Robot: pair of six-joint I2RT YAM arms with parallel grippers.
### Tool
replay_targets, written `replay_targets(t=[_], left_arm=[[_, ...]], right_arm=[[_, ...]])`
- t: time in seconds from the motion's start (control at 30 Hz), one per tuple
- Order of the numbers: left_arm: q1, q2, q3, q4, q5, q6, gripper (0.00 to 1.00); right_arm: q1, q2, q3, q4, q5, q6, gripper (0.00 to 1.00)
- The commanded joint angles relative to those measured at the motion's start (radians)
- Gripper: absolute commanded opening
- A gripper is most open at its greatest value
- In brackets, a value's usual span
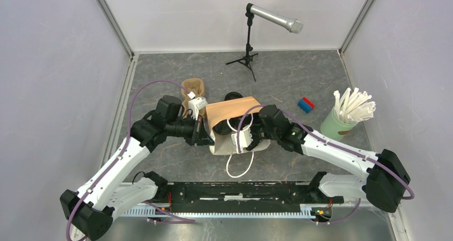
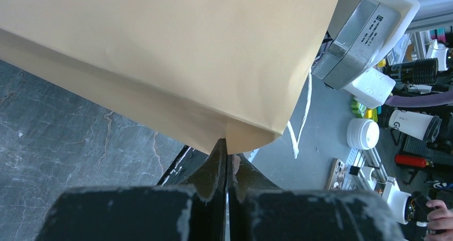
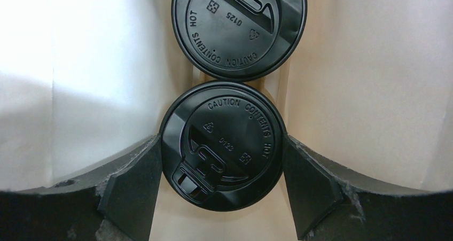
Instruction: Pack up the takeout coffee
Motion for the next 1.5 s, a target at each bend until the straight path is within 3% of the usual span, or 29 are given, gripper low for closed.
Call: replay_targets(t=[0.0, 0.5, 1.47], left_arm=[[0.000, -0.008, 0.051, -0.004, 0.014, 0.049, 0.02], [0.000, 0.011, 0.073, 0.012, 0.013, 0.034, 0.02], [0.000, 0.043, 0.098, 0.041, 0.029, -0.008, 0.02]], right_arm=[[-0.015, 0.015, 0.038, -0.037, 0.032, 0.001, 0.74], [-0.015, 0.007, 0.104, -0.134, 0.039, 0.004, 0.92], [-0.015, -0.023, 0.239, -0.332, 0.022, 0.052, 0.92]])
